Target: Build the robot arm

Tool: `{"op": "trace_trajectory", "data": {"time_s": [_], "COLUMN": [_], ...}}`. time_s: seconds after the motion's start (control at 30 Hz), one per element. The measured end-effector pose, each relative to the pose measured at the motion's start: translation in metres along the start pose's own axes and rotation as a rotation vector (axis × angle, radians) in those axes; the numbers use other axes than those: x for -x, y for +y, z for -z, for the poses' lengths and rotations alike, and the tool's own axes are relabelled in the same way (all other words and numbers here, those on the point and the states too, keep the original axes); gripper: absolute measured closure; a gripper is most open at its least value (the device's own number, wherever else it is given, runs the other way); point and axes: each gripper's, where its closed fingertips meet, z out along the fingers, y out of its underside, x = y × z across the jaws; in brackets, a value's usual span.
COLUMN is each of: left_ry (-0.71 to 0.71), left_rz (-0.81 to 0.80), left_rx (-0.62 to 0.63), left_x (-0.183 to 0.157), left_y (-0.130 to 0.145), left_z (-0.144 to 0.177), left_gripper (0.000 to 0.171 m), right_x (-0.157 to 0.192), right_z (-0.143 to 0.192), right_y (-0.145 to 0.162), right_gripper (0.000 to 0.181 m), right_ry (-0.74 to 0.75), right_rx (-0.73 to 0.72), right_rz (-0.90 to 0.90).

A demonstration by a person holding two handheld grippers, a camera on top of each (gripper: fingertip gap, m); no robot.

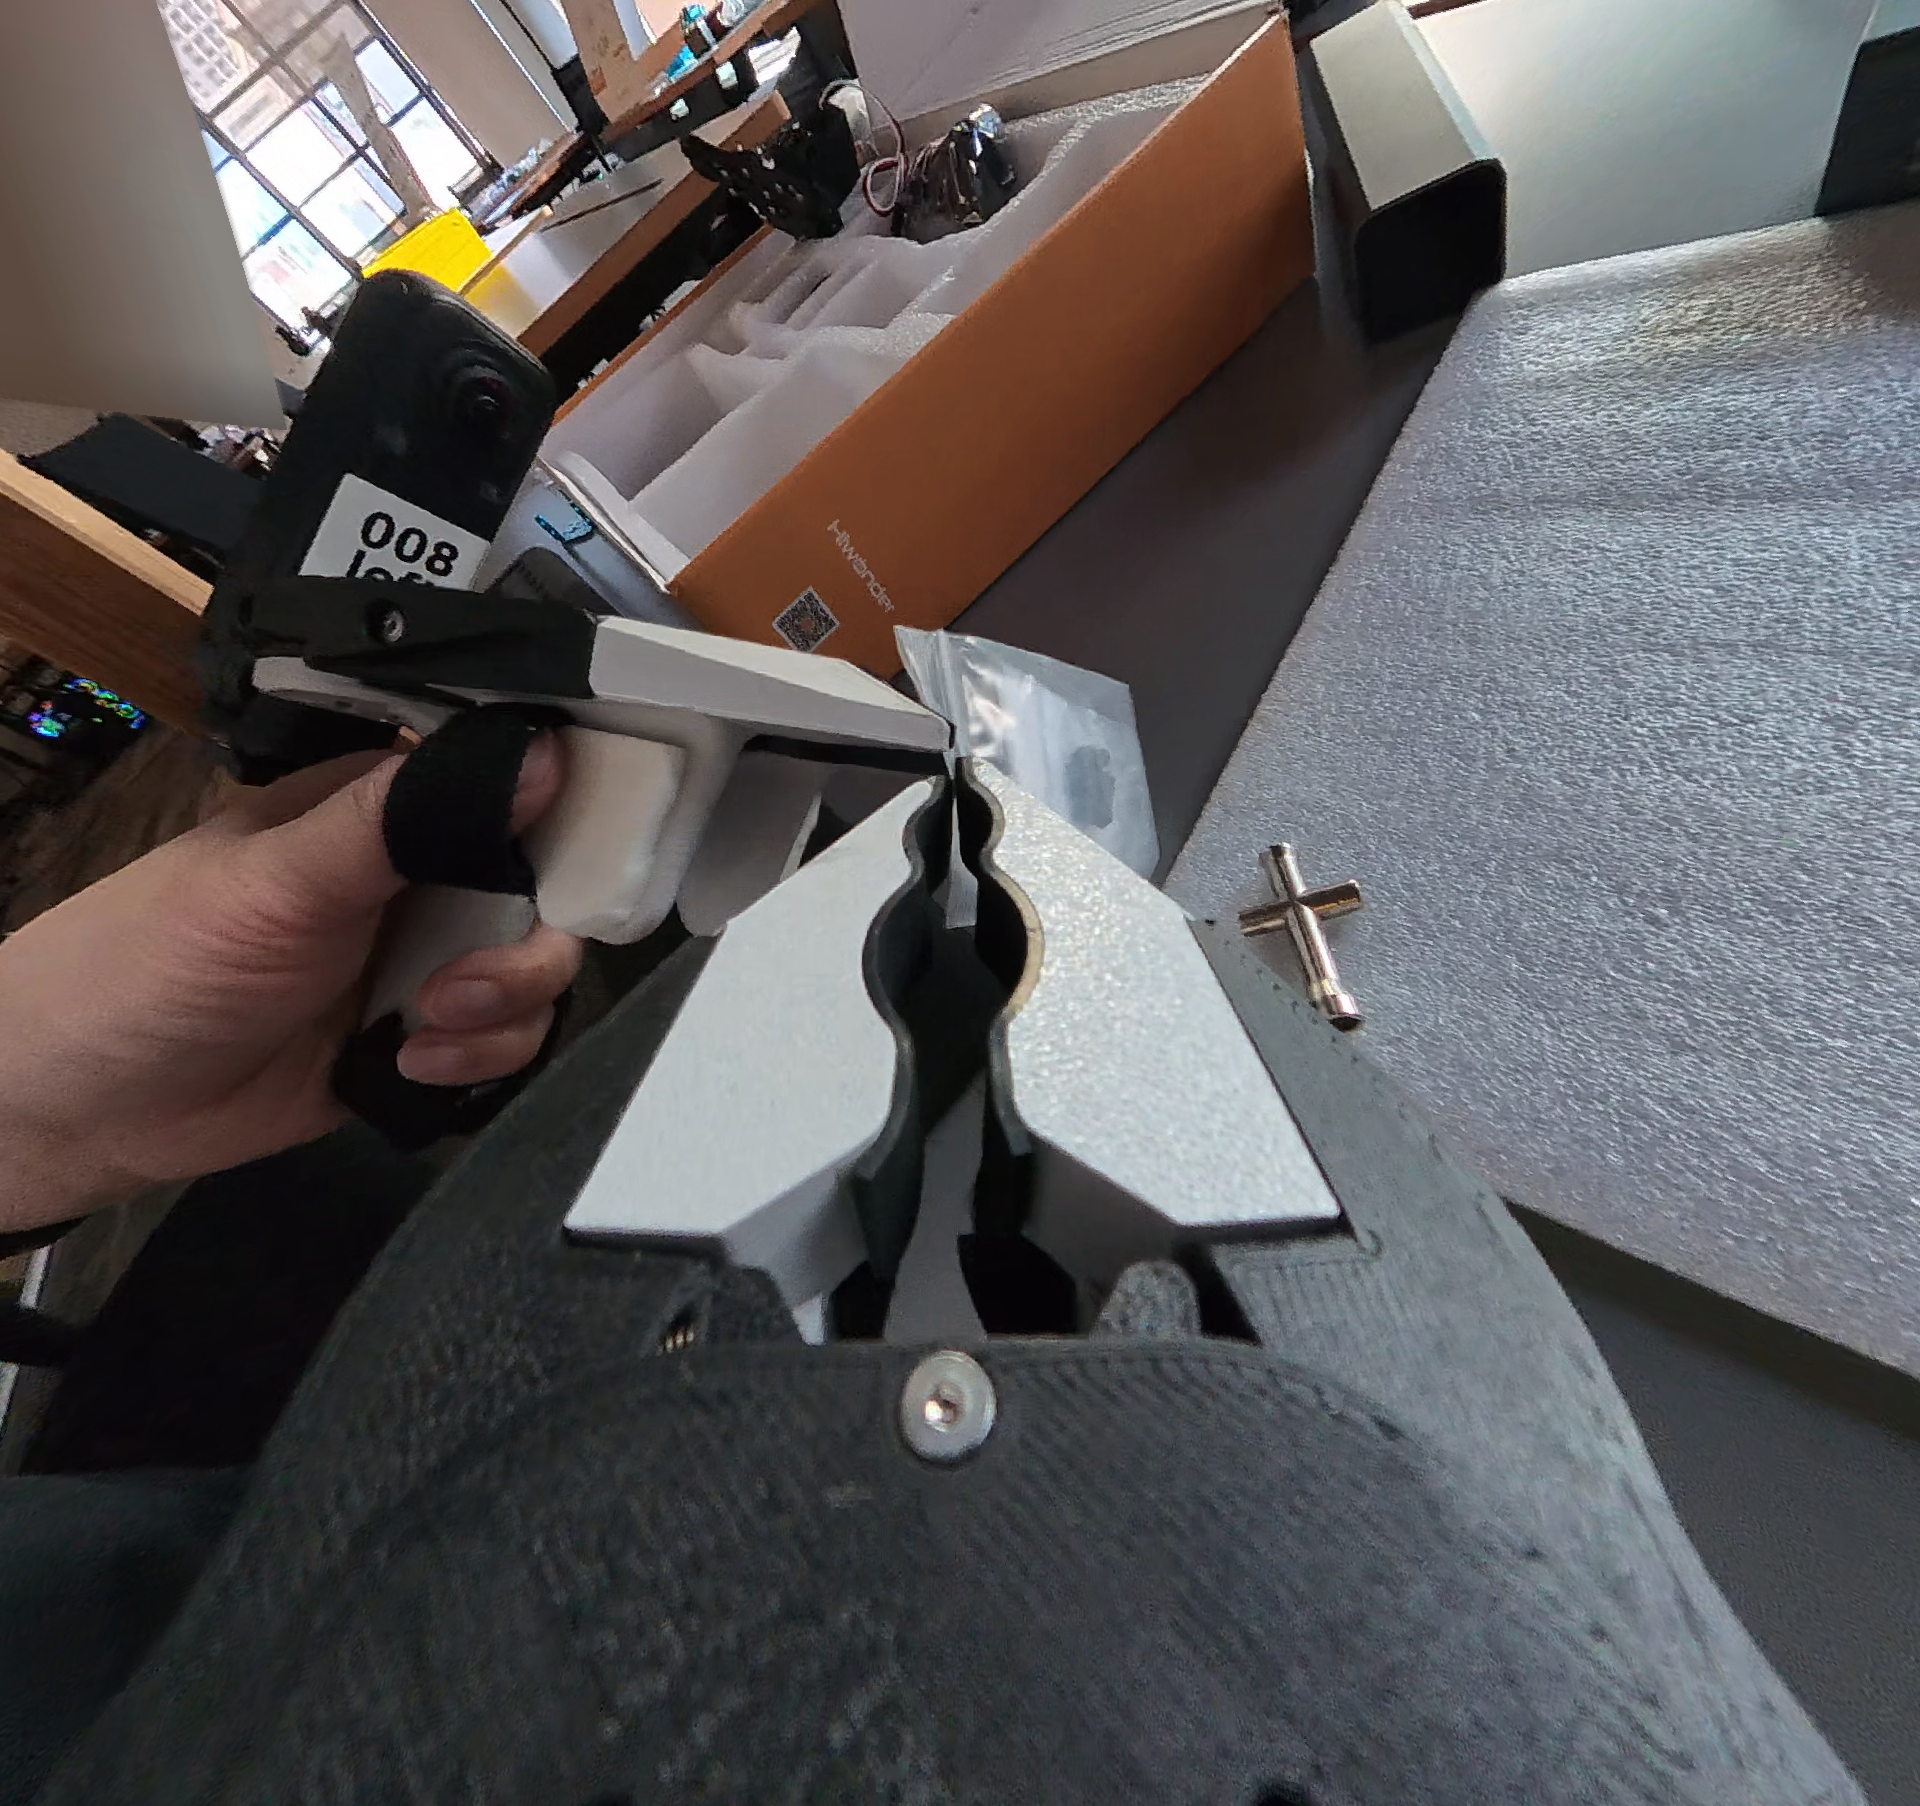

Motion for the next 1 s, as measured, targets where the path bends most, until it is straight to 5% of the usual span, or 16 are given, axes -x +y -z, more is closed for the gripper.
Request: {"op": "trace_trajectory", "data": {"time_s": [1.0], "left_ry": [0.29], "left_rz": [0.009], "left_rx": [0.045], "left_x": [-0.025], "left_y": [0.007], "left_z": [-0.006], "left_gripper": [0.167], "right_x": [0.007], "right_z": [0.024], "right_y": [-0.013], "right_gripper": [0.181], "right_ry": [-0.544], "right_rx": [0.047], "right_rz": [-0.454]}}
